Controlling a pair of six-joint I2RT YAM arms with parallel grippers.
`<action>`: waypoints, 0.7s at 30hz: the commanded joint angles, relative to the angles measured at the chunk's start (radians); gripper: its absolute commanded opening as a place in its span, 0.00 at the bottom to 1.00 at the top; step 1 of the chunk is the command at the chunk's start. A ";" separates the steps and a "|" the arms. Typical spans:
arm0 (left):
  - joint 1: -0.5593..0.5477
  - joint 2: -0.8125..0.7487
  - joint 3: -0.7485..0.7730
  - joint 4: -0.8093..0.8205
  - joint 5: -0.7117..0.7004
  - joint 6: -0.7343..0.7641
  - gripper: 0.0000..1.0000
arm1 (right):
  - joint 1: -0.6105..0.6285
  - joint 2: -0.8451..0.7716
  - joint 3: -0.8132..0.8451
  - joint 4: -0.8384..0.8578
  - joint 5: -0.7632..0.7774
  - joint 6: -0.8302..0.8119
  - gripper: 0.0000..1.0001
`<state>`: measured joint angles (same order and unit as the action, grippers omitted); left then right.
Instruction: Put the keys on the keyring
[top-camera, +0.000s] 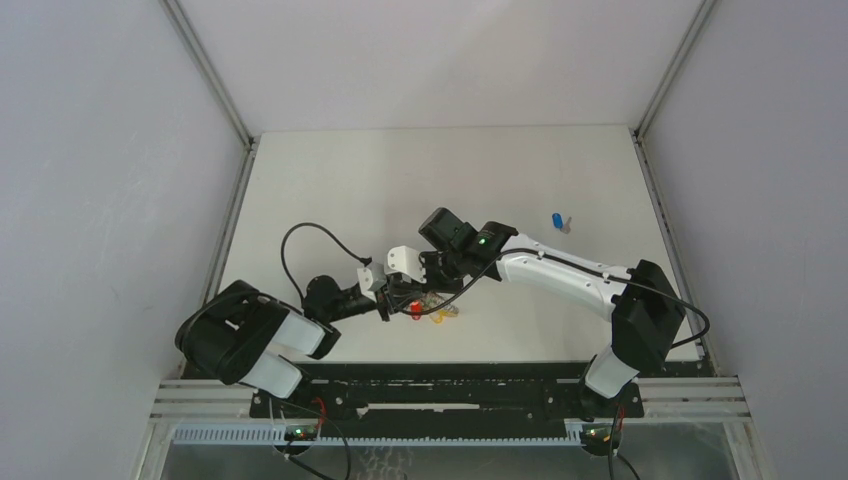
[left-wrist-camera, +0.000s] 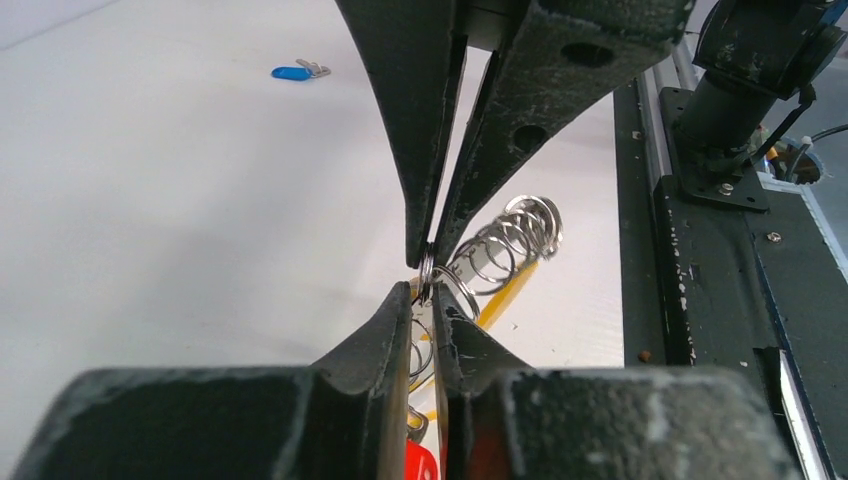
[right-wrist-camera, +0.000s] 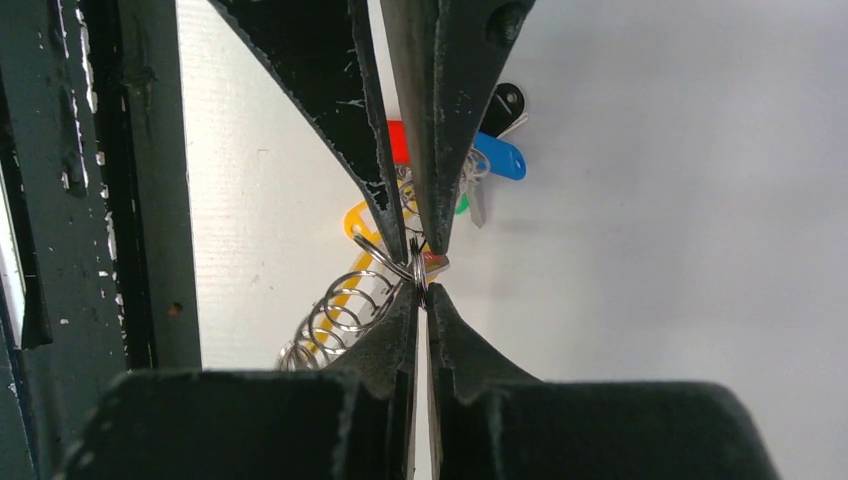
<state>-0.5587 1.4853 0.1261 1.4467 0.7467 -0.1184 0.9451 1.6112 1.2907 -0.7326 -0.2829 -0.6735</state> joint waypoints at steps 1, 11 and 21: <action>-0.006 0.018 0.063 0.023 0.045 -0.022 0.15 | 0.024 0.014 0.031 0.029 0.060 -0.011 0.00; -0.006 0.004 0.049 0.022 -0.005 -0.014 0.24 | 0.062 0.016 0.045 -0.042 0.230 0.019 0.00; -0.006 -0.026 0.017 0.023 -0.114 0.009 0.31 | 0.039 -0.005 0.060 -0.140 0.618 0.102 0.00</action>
<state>-0.5591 1.4731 0.1329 1.4223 0.6678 -0.1207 0.9752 1.6115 1.3121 -0.8215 0.1463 -0.6140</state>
